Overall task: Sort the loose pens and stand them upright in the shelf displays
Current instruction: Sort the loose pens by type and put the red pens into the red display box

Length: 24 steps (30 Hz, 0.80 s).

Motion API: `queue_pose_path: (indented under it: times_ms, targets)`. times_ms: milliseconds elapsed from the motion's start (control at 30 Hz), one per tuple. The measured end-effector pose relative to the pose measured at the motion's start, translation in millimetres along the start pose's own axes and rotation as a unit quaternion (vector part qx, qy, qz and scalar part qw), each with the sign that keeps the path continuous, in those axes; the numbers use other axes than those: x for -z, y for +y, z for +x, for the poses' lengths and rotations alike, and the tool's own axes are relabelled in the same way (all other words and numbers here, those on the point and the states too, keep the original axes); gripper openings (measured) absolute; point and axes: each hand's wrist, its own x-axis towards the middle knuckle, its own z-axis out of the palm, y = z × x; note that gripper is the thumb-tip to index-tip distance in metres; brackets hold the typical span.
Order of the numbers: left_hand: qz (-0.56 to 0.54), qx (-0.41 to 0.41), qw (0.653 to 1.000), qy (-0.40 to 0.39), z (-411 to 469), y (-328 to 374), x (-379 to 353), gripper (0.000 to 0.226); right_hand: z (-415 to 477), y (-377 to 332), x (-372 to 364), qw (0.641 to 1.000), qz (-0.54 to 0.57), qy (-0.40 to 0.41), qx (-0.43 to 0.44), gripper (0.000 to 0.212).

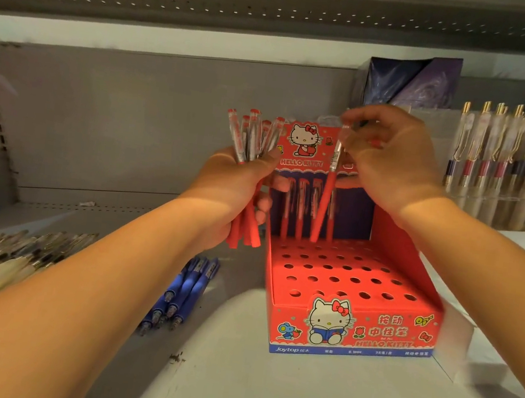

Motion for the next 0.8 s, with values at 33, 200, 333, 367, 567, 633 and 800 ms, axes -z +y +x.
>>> queue_pose_path:
  times_ms: [33, 200, 333, 367, 567, 633, 800]
  targets:
    - [0.002, -0.001, 1.000, 0.000, 0.1, -0.6, -0.2, 0.012, 1.2, 1.8, 1.3, 0.998, -0.057, -0.001, 0.021, 0.014]
    - [0.003, 0.031, 0.999, -0.012, -0.1, 1.5, 0.1, 0.012, 2.2, 7.4, 5.5, 0.979, -0.193, 0.001, 0.060, 0.012]
    - [-0.002, 0.055, 0.998, -0.019, 1.5, 2.1, -0.2, 0.015, 0.4, 16.1, 5.1, 0.961, -0.260, 0.006, 0.092, 0.011]
    - [-0.003, 0.057, 0.998, -0.020, 1.8, 1.7, -0.4, 0.016, -0.4, 17.2, 4.9, 0.960, -0.264, 0.003, 0.091, 0.011]
    - [-0.009, 0.032, 0.999, -0.042, 1.6, -2.3, -1.4, 0.015, -2.7, 17.9, 3.8, 0.960, -0.275, -0.038, 0.040, 0.010]
    - [-0.009, 0.021, 0.998, -0.055, 0.8, -4.2, -2.3, 0.013, -2.7, 18.5, 2.7, 0.945, -0.320, -0.068, 0.006, 0.008]
    - [0.004, -0.021, 0.997, -0.073, 0.4, -6.9, -2.6, 0.012, -3.6, 12.8, 1.7, 0.895, -0.427, -0.108, -0.061, 0.020]
